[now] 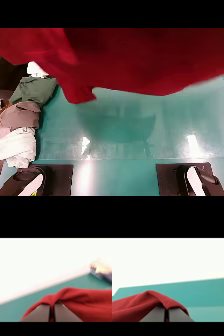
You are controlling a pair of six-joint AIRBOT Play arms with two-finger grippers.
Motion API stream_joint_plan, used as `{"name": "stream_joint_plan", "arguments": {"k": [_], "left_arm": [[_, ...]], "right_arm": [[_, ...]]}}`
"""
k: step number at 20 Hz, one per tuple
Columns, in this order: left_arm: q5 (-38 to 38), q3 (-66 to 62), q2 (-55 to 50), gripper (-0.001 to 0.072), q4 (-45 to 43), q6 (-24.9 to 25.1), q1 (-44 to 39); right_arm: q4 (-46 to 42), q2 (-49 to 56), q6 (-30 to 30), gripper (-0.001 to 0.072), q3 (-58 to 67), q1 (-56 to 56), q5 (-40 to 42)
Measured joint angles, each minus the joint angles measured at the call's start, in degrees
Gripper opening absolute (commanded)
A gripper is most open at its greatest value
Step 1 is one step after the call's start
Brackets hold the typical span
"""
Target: Fold the shirts.
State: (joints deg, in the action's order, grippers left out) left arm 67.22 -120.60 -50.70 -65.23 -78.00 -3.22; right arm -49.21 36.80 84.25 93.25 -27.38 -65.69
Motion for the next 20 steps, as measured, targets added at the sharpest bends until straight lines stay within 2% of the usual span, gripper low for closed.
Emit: {"name": "stream_joint_plan", "arguments": {"k": [4,7,12,15,18,19,20], "left_arm": [[-0.8,-0.1,1.6,0.0029,1.7,0.0,0.0],[-0.3,3.3,0.0,0.0029,0.8,-0.1,0.0],[3.9,12.8,-9.4,0.0030,-0.2,-0.1,0.0],[6.5,17.0,-18.6,0.0030,-0.5,-0.1,0.0],[7.2,19.3,-28.1,0.0031,-0.4,-0.2,0.0],[7.2,19.7,-31.1,0.0141,-0.4,-0.5,0.0],[7.0,20.0,-33.7,0.0472,-0.5,-1.1,0.0]], "right_arm": [[-0.2,4.3,1.0,0.0014,9.5,-3.0,-5.8],[-0.3,10.7,4.4,0.0014,15.3,-3.8,-14.5],[-1.2,22.4,8.1,0.0014,13.3,-1.7,-27.1],[-5.4,28.3,8.0,0.0016,6.1,4.2,-27.5],[-11.3,33.4,6.7,0.0016,-1.6,12.0,-21.1],[-12.9,34.9,6.5,0.0016,-3.5,14.1,-17.9],[-14.1,36.5,6.3,0.0017,-5.2,16.1,-14.2]]}}
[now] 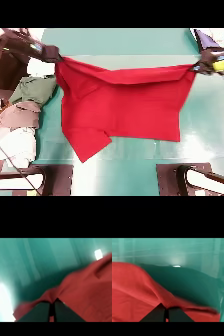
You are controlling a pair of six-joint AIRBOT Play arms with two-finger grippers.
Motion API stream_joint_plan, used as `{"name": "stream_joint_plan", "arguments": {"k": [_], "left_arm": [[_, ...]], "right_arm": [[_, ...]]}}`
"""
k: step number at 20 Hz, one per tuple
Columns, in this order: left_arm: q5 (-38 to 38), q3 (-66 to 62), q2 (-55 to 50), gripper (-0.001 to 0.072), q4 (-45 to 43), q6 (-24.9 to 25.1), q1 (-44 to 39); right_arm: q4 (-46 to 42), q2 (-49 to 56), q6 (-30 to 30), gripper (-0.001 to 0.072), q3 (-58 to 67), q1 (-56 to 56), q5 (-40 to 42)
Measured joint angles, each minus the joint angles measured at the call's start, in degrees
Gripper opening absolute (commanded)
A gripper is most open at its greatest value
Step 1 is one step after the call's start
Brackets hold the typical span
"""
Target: Fold the shirts.
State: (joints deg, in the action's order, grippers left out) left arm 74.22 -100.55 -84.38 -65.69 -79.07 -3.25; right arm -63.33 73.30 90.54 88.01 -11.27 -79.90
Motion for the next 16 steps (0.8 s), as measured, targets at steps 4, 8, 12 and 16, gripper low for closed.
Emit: {"name": "stream_joint_plan", "arguments": {"k": [4,8,12,16], "left_arm": [[-1.2,0.5,-5.0,0.0496,-0.7,-1.8,0.4],[4.1,2.9,-3.9,0.0495,-5.5,-3.2,3.1],[4.5,18.4,4.3,0.0496,-7.6,-4.1,4.5],[-2.9,39.1,12.7,0.0496,-5.2,-5.2,4.8]], "right_arm": [[-2.6,5.6,-0.5,0.0424,-2.3,4.2,10.4],[-3.5,7.6,-0.7,0.0411,0.4,3.8,9.8],[-3.8,4.3,-1.8,0.0411,0.2,2.9,7.1],[-3.8,-1.4,-2.4,0.0411,-5.3,3.1,8.2]]}}
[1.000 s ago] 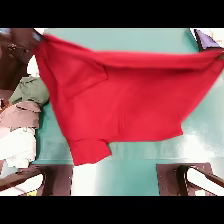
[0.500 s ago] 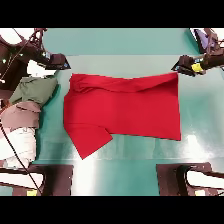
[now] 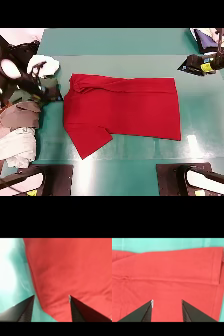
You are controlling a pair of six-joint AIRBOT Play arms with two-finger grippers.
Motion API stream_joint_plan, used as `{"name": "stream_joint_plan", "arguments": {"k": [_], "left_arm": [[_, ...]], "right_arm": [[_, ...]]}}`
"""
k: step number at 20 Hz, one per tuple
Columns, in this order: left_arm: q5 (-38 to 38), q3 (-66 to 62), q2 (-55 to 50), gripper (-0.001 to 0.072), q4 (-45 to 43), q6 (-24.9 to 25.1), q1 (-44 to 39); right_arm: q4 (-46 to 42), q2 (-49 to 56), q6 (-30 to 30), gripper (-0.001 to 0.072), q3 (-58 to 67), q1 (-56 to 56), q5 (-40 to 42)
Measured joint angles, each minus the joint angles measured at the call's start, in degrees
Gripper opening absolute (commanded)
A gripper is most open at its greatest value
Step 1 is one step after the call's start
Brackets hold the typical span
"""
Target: Fold the shirts.
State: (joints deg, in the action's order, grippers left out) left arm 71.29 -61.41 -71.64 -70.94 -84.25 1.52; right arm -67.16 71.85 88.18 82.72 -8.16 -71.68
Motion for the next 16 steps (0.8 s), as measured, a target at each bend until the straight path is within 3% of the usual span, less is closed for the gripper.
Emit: {"name": "stream_joint_plan", "arguments": {"k": [5,10,11,12,14,16], "left_arm": [[-6.3,14.6,3.1,0.0496,2.0,-0.9,0.1],[-8.8,19.7,3.8,0.0494,3.9,-1.2,0.2],[-9.2,20.1,3.8,0.0402,4.4,-1.2,0.2],[-9.8,20.5,3.8,0.0217,5.0,-1.1,0.2],[-10.4,21.1,3.7,0.0029,5.2,-1.0,0.1],[-10.5,21.1,3.7,0.0030,5.4,-0.8,0.0]], "right_arm": [[0.0,-6.2,-0.2,0.0411,-7.1,0.0,2.4],[0.0,-8.5,-0.2,0.0411,-9.6,0.0,3.2],[0.0,-8.7,-0.2,0.0411,-9.8,0.0,3.2],[0.0,-8.8,-0.2,0.0411,-9.9,0.0,3.3],[0.1,-8.9,-0.2,0.0411,-10.1,0.0,2.9],[0.0,-9.0,-0.2,0.0411,-10.2,0.0,1.6]]}}
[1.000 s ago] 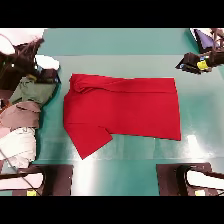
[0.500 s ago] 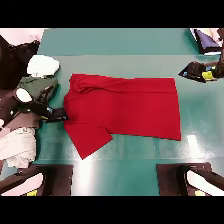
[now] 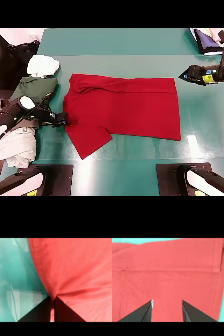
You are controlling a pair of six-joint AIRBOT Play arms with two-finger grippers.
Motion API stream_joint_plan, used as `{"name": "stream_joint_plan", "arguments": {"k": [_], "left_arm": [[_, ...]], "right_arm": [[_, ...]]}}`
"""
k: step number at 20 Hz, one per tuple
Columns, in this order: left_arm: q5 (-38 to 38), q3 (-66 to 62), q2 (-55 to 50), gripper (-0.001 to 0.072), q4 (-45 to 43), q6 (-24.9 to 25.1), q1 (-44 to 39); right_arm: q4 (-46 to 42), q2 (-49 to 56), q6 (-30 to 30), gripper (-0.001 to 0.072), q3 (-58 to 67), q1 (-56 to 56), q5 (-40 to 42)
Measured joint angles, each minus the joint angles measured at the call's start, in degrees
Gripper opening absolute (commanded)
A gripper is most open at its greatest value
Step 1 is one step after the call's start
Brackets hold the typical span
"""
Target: Fold the shirts.
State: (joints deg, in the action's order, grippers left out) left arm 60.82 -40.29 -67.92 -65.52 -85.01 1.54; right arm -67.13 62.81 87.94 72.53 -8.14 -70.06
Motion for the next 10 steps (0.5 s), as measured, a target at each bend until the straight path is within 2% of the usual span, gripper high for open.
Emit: {"name": "stream_joint_plan", "arguments": {"k": [4,10], "left_arm": [[1.9,-3.2,0.2,0.0029,0.2,1.9,0.1],[5.0,-8.0,1.4,0.0030,1.4,5.0,0.1]], "right_arm": [[-4.2,-0.7,0.0,0.0411,-2.6,-0.1,-6.4],[-9.5,-5.4,-0.2,0.0413,-21.3,-5.3,-11.2]]}}
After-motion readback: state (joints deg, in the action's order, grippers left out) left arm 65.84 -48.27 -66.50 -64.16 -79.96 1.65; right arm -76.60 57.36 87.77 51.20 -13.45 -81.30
